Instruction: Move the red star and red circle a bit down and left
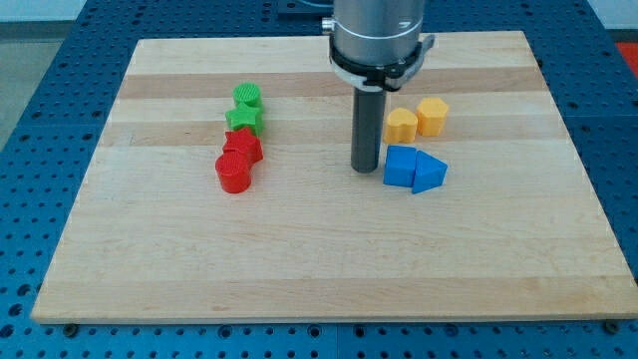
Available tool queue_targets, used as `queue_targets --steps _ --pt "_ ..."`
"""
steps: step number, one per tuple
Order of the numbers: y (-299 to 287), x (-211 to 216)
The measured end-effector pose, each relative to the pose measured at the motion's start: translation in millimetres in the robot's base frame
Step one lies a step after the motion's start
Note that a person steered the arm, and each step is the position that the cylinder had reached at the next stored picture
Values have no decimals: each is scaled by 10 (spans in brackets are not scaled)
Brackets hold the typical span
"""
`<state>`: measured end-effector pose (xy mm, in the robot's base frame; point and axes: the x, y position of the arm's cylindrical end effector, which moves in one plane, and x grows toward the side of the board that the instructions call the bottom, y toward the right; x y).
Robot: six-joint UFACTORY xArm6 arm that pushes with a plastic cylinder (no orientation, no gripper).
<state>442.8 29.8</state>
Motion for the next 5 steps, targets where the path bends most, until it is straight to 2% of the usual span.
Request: queue_targets --steps 2,5 --pt "-534 -213" --pt "-1000 -468"
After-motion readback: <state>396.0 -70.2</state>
